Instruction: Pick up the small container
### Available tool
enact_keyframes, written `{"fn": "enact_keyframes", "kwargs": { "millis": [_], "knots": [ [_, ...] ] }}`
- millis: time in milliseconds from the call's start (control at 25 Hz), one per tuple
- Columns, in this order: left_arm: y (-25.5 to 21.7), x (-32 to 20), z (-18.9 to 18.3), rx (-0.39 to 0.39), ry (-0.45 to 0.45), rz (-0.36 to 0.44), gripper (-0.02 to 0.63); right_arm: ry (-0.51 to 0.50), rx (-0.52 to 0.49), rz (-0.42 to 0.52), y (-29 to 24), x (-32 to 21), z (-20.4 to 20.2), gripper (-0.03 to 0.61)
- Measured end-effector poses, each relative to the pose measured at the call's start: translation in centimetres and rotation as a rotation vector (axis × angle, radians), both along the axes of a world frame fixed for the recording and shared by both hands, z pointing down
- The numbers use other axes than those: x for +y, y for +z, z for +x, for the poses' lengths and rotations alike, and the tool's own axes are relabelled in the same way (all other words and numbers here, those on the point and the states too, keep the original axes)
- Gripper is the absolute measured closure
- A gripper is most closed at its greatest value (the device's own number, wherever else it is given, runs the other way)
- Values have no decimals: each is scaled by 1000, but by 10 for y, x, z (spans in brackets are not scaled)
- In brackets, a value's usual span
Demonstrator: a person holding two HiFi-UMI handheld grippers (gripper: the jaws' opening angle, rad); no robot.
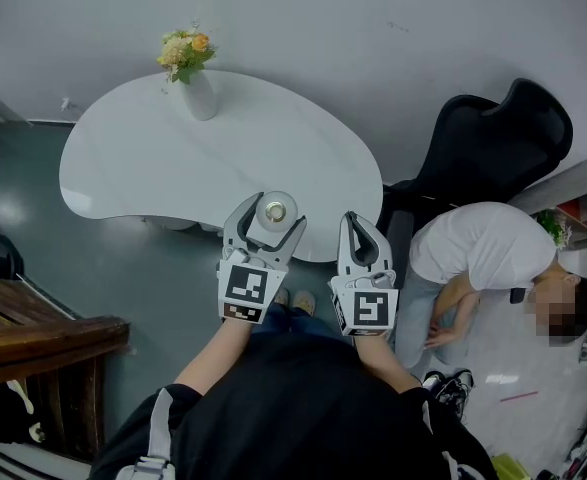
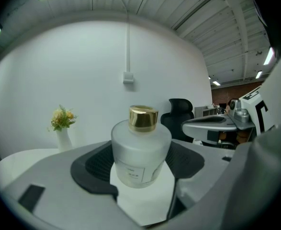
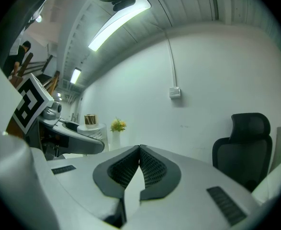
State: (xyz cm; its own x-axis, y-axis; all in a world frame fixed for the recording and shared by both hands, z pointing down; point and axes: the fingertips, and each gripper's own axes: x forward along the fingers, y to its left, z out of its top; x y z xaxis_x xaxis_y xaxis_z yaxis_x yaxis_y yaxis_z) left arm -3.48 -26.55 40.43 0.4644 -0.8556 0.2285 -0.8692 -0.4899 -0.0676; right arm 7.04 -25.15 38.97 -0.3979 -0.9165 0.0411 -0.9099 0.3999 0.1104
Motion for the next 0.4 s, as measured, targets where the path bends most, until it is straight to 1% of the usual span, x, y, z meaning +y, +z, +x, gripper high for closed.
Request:
{"fn": "enact_keyframes", "kwargs": {
  "millis": [400],
  "knots": [
    [-2,6,3,0,-10,2,282,-6,1,6,-2,7,6,555]
  ]
}}
